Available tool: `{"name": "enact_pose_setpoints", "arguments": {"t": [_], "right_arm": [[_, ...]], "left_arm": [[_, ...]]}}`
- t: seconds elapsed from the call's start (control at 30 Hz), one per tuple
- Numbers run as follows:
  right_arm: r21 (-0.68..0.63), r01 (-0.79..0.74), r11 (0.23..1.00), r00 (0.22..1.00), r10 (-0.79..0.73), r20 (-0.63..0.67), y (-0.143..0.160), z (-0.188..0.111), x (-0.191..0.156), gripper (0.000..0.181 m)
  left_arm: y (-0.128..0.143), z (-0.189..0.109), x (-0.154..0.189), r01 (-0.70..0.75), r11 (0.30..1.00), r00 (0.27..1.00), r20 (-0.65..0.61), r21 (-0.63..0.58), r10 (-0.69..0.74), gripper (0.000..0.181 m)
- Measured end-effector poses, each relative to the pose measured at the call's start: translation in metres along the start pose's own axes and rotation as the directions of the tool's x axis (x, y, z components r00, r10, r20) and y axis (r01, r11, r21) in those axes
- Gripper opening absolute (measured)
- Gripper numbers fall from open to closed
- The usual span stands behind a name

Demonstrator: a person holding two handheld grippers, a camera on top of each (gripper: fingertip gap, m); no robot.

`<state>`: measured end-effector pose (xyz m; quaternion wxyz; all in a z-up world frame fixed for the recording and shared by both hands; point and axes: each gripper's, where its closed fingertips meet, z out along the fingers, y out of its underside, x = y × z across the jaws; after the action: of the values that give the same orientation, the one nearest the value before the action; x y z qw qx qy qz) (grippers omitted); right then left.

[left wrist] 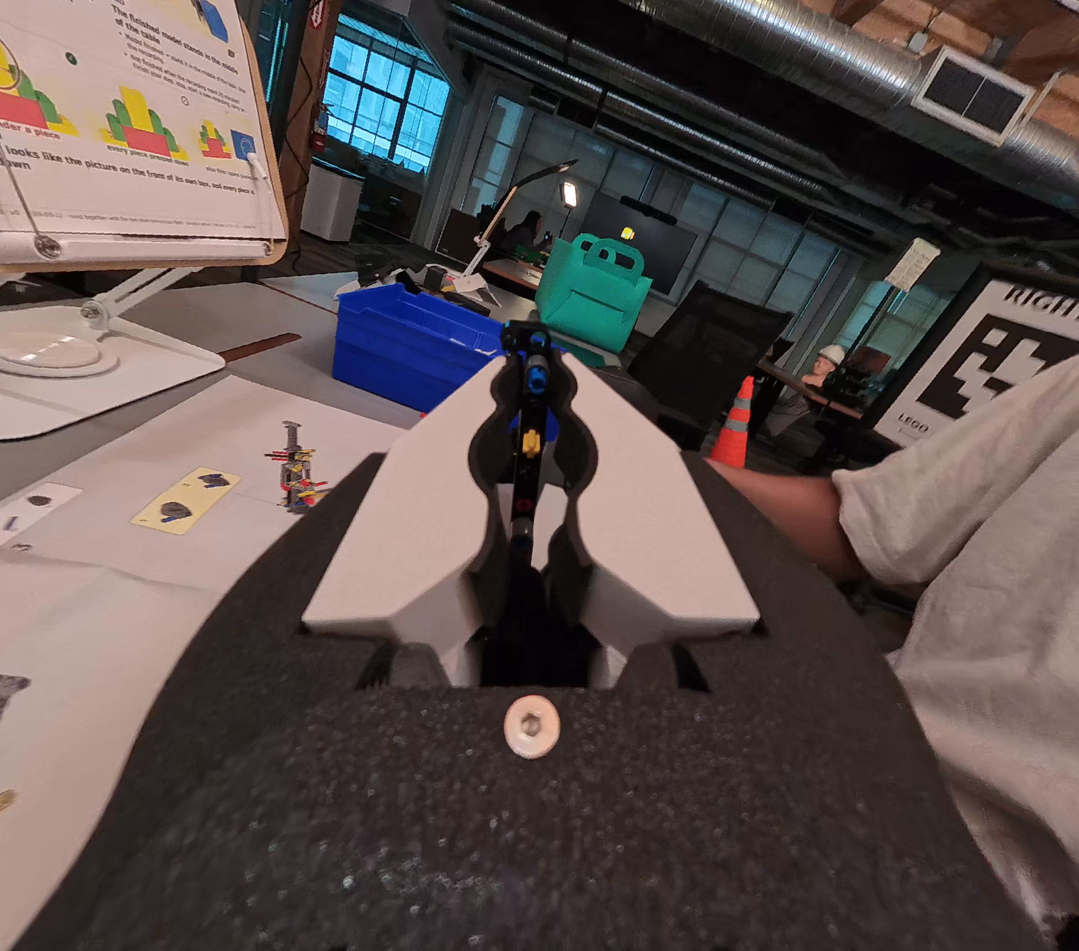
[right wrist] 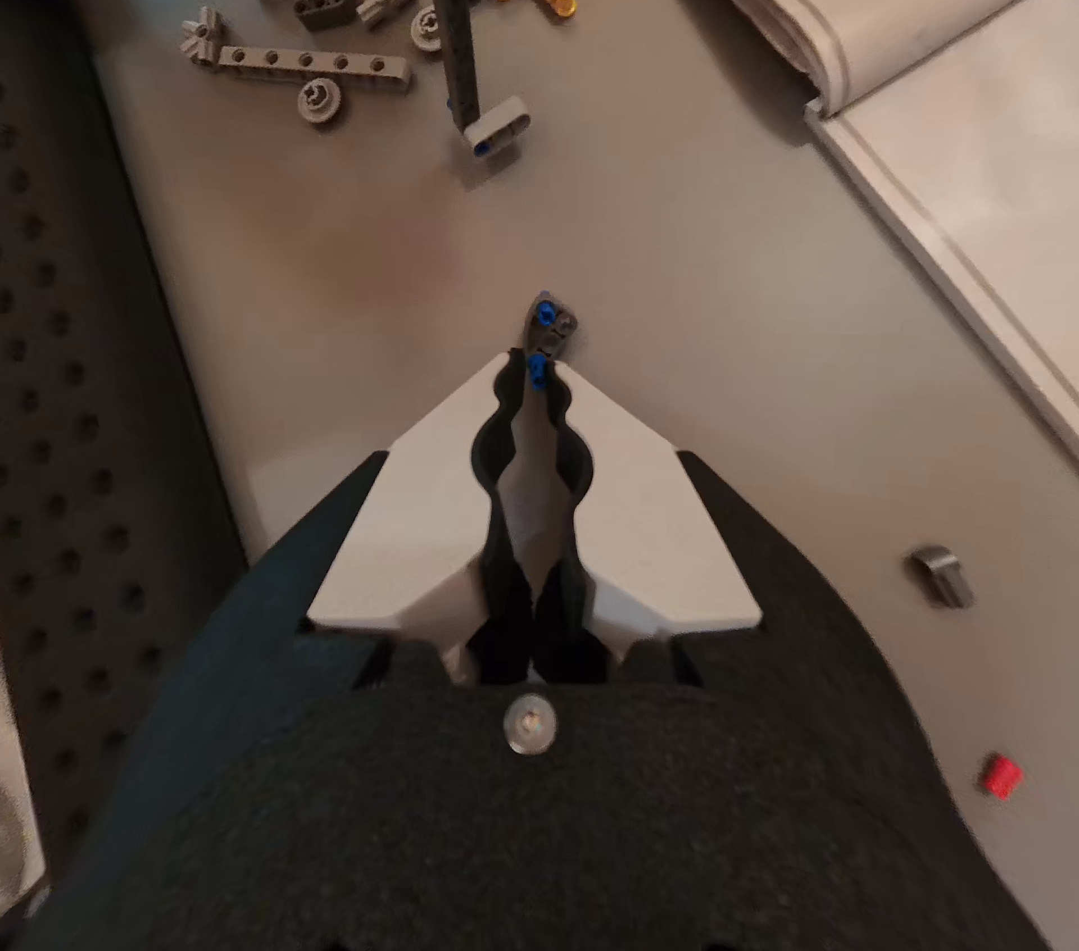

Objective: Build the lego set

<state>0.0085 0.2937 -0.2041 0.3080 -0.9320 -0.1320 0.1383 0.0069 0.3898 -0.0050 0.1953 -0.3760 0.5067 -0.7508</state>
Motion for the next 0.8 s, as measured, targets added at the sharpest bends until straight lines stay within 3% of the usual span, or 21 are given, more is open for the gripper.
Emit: {"name": "enact_pose_setpoints", "arguments": {"t": [0.13, 0.23, 0.3, 0.53, 0.63, 0.7, 0.8], "right_arm": [[0.036, 0.066, 0.997, 0.997, -0.065, -0.037, -0.01, -0.024, -0.006, 0.004], [-0.052, 0.127, 0.991, 0.989, -0.13, -0.074, 0.002, -0.037, -0.013, 0.004], [-0.153, 0.105, 0.983, 0.992, -0.113, -0.049, 0.025, -0.033, -0.017, 0.004], [-0.079, 0.101, 0.992, 0.993, -0.105, -0.049, 0.029, -0.018, -0.016, 0.008], [-0.058, 0.098, 0.994, 0.995, -0.097, 0.004, 0.031, -0.02, -0.015, 0.025], [0.003, 0.095, 0.995, 0.995, -0.096, 0.027, 0.016, -0.033, -0.015, 0.033], [0.319, 0.095, 0.943, 0.992, -0.115, 0.046, -0.054, -0.075, -0.02, 0.049]], "left_arm": [[-0.005, 0.005, -0.002, 0.164, 0.98, 0.986, -0.045, 0.111, -0.16, 0.006], [0.001, 0.012, -0.005, 0.21, 0.966, 0.977, -0.064, 0.152, -0.203, 0.006], [0.002, 0.015, 0.0, 0.19, 0.97, 0.98, -0.085, 0.154, -0.178, 0.006], [0.001, 0.022, 0.03, 0.088, 0.985, 0.982, -0.18, 0.15, -0.061, 0.006], [0.007, 0.027, 0.04, 0.027, 0.993, 0.978, -0.207, 0.113, -0.003, 0.006], [0.011, 0.031, 0.045, -0.007, 0.996, 0.974, -0.226, 0.087, 0.027, 0.006], [0.016, 0.038, 0.049, -0.059, 0.996, 0.968, -0.242, 0.064, 0.073, 0.006]]}}
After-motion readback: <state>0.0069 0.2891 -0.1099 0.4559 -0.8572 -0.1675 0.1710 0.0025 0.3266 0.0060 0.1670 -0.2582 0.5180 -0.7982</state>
